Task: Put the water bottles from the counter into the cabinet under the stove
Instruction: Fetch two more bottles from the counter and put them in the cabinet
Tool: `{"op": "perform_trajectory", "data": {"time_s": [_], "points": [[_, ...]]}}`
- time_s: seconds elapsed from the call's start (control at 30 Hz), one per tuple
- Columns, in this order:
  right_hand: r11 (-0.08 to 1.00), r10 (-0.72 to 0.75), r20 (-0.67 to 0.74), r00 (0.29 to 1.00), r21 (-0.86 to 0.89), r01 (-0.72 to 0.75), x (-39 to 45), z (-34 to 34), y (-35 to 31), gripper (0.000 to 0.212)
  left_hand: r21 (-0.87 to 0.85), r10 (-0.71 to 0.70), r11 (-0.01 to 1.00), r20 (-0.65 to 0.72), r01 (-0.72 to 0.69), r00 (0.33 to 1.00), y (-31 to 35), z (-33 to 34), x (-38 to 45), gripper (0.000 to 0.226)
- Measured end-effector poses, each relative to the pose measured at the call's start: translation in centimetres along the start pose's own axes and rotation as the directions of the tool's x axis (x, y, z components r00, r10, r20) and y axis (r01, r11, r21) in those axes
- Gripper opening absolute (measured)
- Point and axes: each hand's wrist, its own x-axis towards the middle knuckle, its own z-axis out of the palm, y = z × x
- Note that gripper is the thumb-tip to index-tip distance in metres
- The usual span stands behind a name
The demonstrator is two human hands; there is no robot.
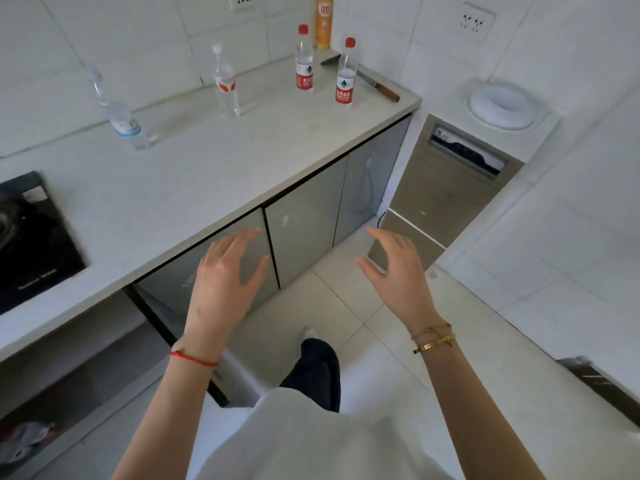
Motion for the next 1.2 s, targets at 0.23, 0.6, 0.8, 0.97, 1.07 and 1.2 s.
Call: {"op": "perform_trajectory", "data": {"time_s": [0.23,0.6,0.8,0.97,1.07,1.2], "points": [[0.990,-0.141,0.064,0.988,0.010,0.141,15.8,1.6,0.1,0.052,0.014,-0.095,0.995,-0.130,0.098,0.987,-1.4,1.5,11.1,0.039],[0.935,-0.350,0.150,0.925,0.111,0.336,33.8,5.6,-2.9,0.050,0.109,-0.202,0.964,-0.282,0.241,0.938,-4.0,1.1,24.3,0.040],[0.892,-0.449,0.215,0.867,0.163,0.422,41.2,8.6,-4.1,0.050,0.143,-0.275,0.925,-0.387,0.352,0.880,-5.9,1.4,28.7,0.040],[0.845,-0.533,0.255,0.807,0.211,0.491,47.4,10.6,-5.4,0.050,0.143,-0.334,0.884,-0.474,0.445,0.815,-7.2,1.6,32.2,0.041],[0.817,-0.576,0.289,0.765,0.237,0.526,50.6,12.0,-6.6,0.049,0.139,-0.357,0.860,-0.521,0.490,0.775,-7.9,1.3,34.0,0.041],[0.781,-0.624,0.311,0.717,0.275,0.561,53.8,14.1,-9.1,0.048,0.139,-0.378,0.829,-0.573,0.542,0.727,-9.6,-0.1,35.8,0.040]]}}
